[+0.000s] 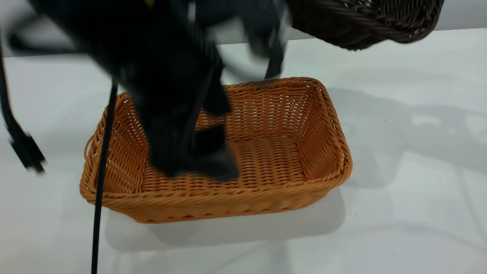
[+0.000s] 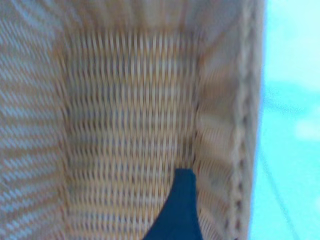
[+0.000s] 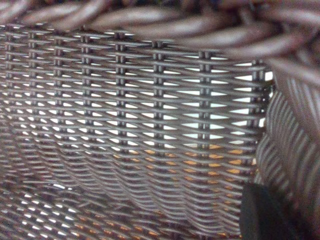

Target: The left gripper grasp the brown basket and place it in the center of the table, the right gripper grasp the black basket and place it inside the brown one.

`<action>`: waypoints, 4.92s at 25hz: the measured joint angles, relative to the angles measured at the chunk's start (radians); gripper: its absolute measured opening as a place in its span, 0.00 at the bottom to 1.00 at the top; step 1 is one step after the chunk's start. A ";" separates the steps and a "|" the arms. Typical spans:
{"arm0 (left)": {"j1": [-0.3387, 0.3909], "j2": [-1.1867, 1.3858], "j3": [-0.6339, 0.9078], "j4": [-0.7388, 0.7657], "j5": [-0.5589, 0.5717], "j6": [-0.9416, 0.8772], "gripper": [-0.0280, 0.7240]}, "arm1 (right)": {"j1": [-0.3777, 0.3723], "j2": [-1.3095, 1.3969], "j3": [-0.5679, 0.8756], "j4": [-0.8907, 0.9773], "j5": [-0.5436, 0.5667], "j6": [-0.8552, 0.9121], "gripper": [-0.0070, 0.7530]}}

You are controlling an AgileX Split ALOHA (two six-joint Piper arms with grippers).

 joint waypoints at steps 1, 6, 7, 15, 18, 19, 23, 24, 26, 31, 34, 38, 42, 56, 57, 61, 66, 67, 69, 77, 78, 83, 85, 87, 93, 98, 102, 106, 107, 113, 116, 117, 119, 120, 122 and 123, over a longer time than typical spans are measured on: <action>-0.024 -0.037 -0.020 0.013 0.020 -0.019 0.87 | 0.000 0.002 -0.016 -0.021 0.021 0.010 0.17; -0.110 -0.212 -0.150 0.088 0.024 -0.138 0.87 | 0.014 0.034 -0.092 -0.125 0.130 0.040 0.17; -0.115 -0.242 -0.177 0.110 0.024 -0.165 0.87 | 0.026 0.042 -0.105 -0.134 0.161 0.041 0.17; -0.115 -0.337 -0.292 0.320 0.023 -0.369 0.87 | 0.172 0.114 -0.145 -0.203 0.219 0.104 0.17; -0.115 -0.336 -0.291 0.335 0.030 -0.398 0.87 | 0.224 0.153 -0.145 -0.194 0.204 0.110 0.17; -0.115 -0.336 -0.291 0.334 0.028 -0.402 0.87 | 0.236 0.168 -0.145 -0.194 0.195 0.118 0.17; -0.115 -0.336 -0.291 0.333 0.028 -0.407 0.87 | 0.241 0.219 -0.144 -0.200 0.169 0.156 0.17; -0.115 -0.336 -0.291 0.333 0.027 -0.407 0.87 | 0.241 0.231 -0.144 -0.202 0.169 0.156 0.17; -0.115 -0.336 -0.291 0.332 0.025 -0.407 0.87 | 0.241 0.252 -0.144 -0.211 0.171 0.155 0.17; -0.115 -0.336 -0.291 0.335 0.025 -0.407 0.87 | 0.251 0.294 -0.144 -0.270 0.163 0.179 0.17; -0.115 -0.336 -0.290 0.335 0.027 -0.407 0.87 | 0.253 0.296 -0.143 -0.319 0.167 0.175 0.17; -0.115 -0.336 -0.290 0.335 0.036 -0.410 0.87 | 0.253 0.296 -0.143 -0.328 0.136 0.175 0.16; -0.115 -0.336 -0.290 0.335 0.039 -0.410 0.87 | 0.263 0.300 -0.143 -0.347 0.136 0.175 0.16; -0.115 -0.336 -0.290 0.328 0.045 -0.419 0.87 | 0.281 0.316 -0.143 -0.414 0.072 0.201 0.16; -0.115 -0.336 -0.290 0.328 0.045 -0.419 0.87 | 0.281 0.317 -0.143 -0.414 0.072 0.201 0.16; -0.115 -0.336 -0.290 0.327 0.045 -0.419 0.87 | 0.281 0.317 -0.143 -0.420 0.075 0.196 0.16; -0.115 -0.336 -0.290 0.326 0.048 -0.447 0.87 | 0.281 0.317 -0.143 -0.421 0.077 0.190 0.17; -0.115 -0.336 -0.290 0.326 0.048 -0.447 0.87 | 0.281 0.317 -0.143 -0.421 0.077 0.190 0.18; -0.115 -0.336 -0.290 0.326 0.049 -0.447 0.87 | 0.281 0.317 -0.143 -0.421 0.081 0.186 0.22; -0.115 -0.336 -0.290 0.327 0.056 -0.448 0.87 | 0.281 0.316 -0.145 -0.421 0.143 0.094 0.61; -0.115 -0.336 -0.290 0.327 0.057 -0.448 0.87 | 0.281 0.316 -0.149 -0.421 0.150 0.086 0.64; -0.115 -0.336 -0.290 0.328 0.082 -0.448 0.87 | 0.281 0.316 -0.217 -0.436 0.226 0.087 0.71; -0.115 -0.336 -0.290 0.328 0.103 -0.448 0.87 | 0.281 0.316 -0.260 -0.444 0.265 0.100 0.71; -0.115 -0.336 -0.290 0.328 0.111 -0.448 0.87 | 0.281 0.316 -0.302 -0.466 0.307 0.123 0.71; -0.115 -0.336 -0.290 0.328 0.150 -0.447 0.87 | 0.280 0.316 -0.447 -0.626 0.428 0.198 0.71; -0.115 -0.336 -0.290 0.329 0.156 -0.444 0.87 | 0.280 0.316 -0.532 -0.753 0.427 0.266 0.71; -0.115 -0.345 -0.290 0.399 0.199 -0.444 0.87 | 0.280 0.316 -0.548 -0.732 0.426 0.275 0.67; -0.115 -0.393 -0.291 0.516 0.322 -0.492 0.83 | 0.280 0.316 -0.548 -0.672 0.426 0.280 0.49; -0.115 -0.408 -0.291 0.540 0.353 -0.522 0.81 | 0.280 0.316 -0.548 -0.663 0.426 0.278 0.42; -0.115 -0.504 -0.291 0.588 0.568 -0.711 0.51 | 0.280 0.277 -0.548 -0.663 0.425 0.277 0.04; -0.115 -0.553 -0.291 0.588 0.620 -0.808 0.27 | 0.280 0.237 -0.548 -0.662 0.425 0.270 0.01; -0.115 -0.570 -0.291 0.586 0.621 -0.837 0.20 | 0.280 0.216 -0.548 -0.663 0.425 0.262 0.01; -0.115 -0.601 -0.291 0.577 0.621 -0.901 0.09 | 0.280 0.169 -0.548 -0.663 0.425 0.246 0.01; -0.115 -0.620 -0.291 0.572 0.621 -0.923 0.07 | 0.280 0.138 -0.548 -0.663 0.425 0.242 0.01; -0.115 -0.655 -0.291 0.560 0.621 -0.939 0.04 | 0.280 0.071 -0.548 -0.674 0.425 0.242 0.01; -0.115 -0.673 -0.291 0.558 0.622 -0.938 0.04 | 0.280 0.030 -0.548 -0.686 0.426 0.242 0.01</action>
